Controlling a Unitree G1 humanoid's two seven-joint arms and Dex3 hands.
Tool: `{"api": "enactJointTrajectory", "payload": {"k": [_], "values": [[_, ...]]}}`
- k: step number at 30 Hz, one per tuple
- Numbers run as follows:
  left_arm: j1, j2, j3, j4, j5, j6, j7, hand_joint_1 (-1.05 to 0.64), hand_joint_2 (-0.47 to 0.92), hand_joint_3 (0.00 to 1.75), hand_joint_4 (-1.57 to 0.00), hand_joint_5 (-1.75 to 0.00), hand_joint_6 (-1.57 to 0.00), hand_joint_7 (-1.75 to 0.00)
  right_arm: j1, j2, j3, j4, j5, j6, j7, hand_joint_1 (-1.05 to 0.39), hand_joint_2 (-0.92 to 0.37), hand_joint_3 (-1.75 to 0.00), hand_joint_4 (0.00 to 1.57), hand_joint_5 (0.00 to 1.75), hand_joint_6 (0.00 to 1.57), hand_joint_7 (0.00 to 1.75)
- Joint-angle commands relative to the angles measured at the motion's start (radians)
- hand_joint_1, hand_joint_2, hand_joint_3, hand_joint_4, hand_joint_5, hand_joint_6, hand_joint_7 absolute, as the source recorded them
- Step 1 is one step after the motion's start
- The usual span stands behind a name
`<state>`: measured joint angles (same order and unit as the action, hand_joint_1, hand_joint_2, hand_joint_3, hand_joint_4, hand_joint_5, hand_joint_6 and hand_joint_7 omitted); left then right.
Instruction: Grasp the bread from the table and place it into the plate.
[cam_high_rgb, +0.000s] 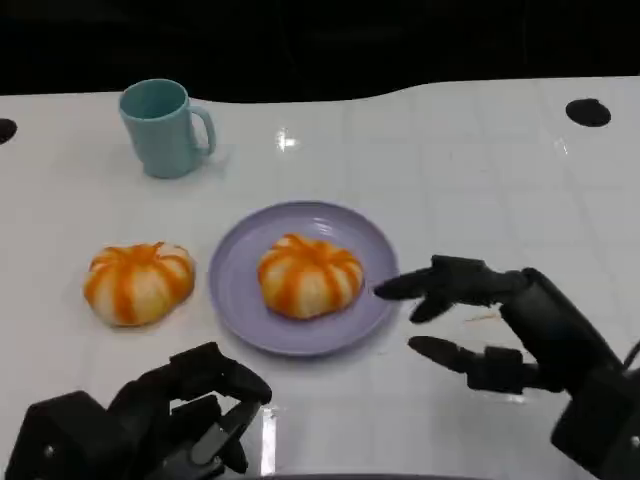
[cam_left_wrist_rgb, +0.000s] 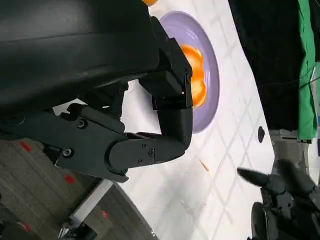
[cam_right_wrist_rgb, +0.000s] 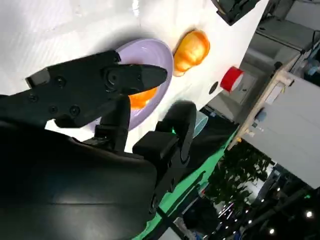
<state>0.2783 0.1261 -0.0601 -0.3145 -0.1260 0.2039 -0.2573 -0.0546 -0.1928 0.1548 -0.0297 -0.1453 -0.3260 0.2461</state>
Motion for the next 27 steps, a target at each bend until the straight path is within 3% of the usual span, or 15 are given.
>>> {"api": "enactJointTrajectory", "payload": {"k": [1, 4, 7, 11, 15, 22, 27], "values": [[-0.010, 0.016, 0.016, 0.015, -0.011, -0.011, -0.011, -0.41, 0.92, 0.49, -0.66, -1.75, -0.65, -1.29, 0.054, -0.025, -0.043, -0.035, 0.000, -0.056, -0.030, -0.13, -0.45, -1.09, 0.64, 1.54, 0.66, 1.13], [-0.019, 0.019, 0.020, 0.016, -0.012, 0.002, -0.009, -0.42, 0.91, 0.48, -0.66, -1.75, -0.65, -1.28, 0.086, -0.033, -0.064, -0.053, -0.014, -0.082, -0.044, -0.09, -0.34, -1.36, 0.75, 1.67, 0.74, 1.27], [-0.027, 0.021, 0.022, 0.028, -0.014, -0.003, -0.011, -0.42, 0.91, 0.48, -0.66, -1.75, -0.65, -1.28, 0.117, -0.054, -0.076, -0.077, -0.017, -0.085, -0.039, -0.07, -0.30, -1.47, 0.81, 1.73, 0.79, 1.34], [-0.034, 0.022, 0.022, 0.044, -0.016, -0.019, -0.017, -0.43, 0.92, 0.47, -0.67, -1.75, -0.66, -1.27, 0.172, -0.075, -0.087, -0.118, -0.012, -0.079, -0.029, -0.05, -0.27, -1.50, 0.87, 1.73, 0.83, 1.36], [-0.038, 0.026, 0.024, 0.042, -0.014, -0.009, -0.016, -0.42, 0.92, 0.46, -0.66, -1.75, -0.66, -1.26, 0.234, -0.060, -0.093, -0.138, -0.010, -0.082, -0.050, -0.08, -0.30, -1.47, 0.90, 1.71, 0.86, 1.37], [-0.048, 0.041, 0.030, 0.054, -0.006, -0.016, -0.021, -0.43, 0.92, 0.45, -0.65, -1.75, -0.67, -1.25, 0.243, -0.035, -0.078, -0.088, -0.066, -0.132, -0.107, -0.08, -0.31, -1.52, 0.98, 1.75, 0.83, 1.54], [-0.043, 0.044, 0.029, 0.058, -0.010, -0.026, -0.020, -0.43, 0.92, 0.44, -0.65, -1.75, -0.66, -1.25, 0.244, -0.035, -0.073, -0.086, -0.111, -0.131, -0.132, -0.07, -0.23, -1.57, 0.99, 1.75, 0.83, 1.56]]}}
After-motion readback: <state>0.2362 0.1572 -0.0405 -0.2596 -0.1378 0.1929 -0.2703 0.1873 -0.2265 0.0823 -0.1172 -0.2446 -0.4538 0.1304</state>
